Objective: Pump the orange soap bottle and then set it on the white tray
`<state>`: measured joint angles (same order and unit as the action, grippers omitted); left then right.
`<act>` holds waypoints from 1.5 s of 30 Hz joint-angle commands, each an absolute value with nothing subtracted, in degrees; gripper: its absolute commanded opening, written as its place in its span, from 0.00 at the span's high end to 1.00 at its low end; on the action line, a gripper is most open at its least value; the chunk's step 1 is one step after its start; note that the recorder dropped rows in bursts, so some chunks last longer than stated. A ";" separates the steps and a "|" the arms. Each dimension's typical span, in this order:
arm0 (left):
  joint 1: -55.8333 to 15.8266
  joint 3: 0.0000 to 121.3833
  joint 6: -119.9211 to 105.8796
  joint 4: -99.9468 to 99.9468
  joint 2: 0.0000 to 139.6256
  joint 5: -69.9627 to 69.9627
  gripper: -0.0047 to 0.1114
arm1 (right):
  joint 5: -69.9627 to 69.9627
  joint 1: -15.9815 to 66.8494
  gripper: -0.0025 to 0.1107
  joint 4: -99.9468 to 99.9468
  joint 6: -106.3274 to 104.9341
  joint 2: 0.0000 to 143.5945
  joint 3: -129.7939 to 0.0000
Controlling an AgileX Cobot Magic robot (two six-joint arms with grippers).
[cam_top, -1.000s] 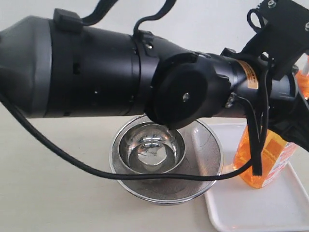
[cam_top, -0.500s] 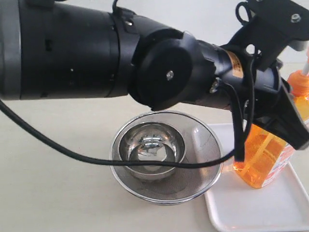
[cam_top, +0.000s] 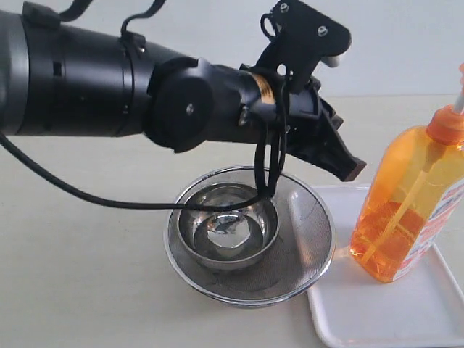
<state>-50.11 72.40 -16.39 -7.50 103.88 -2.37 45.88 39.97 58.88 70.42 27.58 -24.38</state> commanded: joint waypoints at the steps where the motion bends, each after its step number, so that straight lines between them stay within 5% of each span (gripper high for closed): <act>1: -49.95 67.62 -17.56 -7.62 104.27 5.36 0.92 | 44.96 39.93 0.98 60.48 75.61 31.24 -24.25; 11: -49.95 66.44 -17.06 -6.16 111.61 16.77 0.92 | 36.18 39.93 0.98 78.73 104.07 32.68 -11.48; 17: -49.95 66.44 11.87 25.74 112.68 28.07 0.92 | 37.93 39.93 0.98 81.51 106.84 32.68 -11.15; 45: -49.83 66.55 11.30 24.86 113.26 27.42 0.92 | 41.51 39.82 0.98 98.43 119.47 60.75 -16.01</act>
<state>-50.04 66.63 11.43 24.42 112.61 26.18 40.17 39.97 97.77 119.55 59.92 -14.90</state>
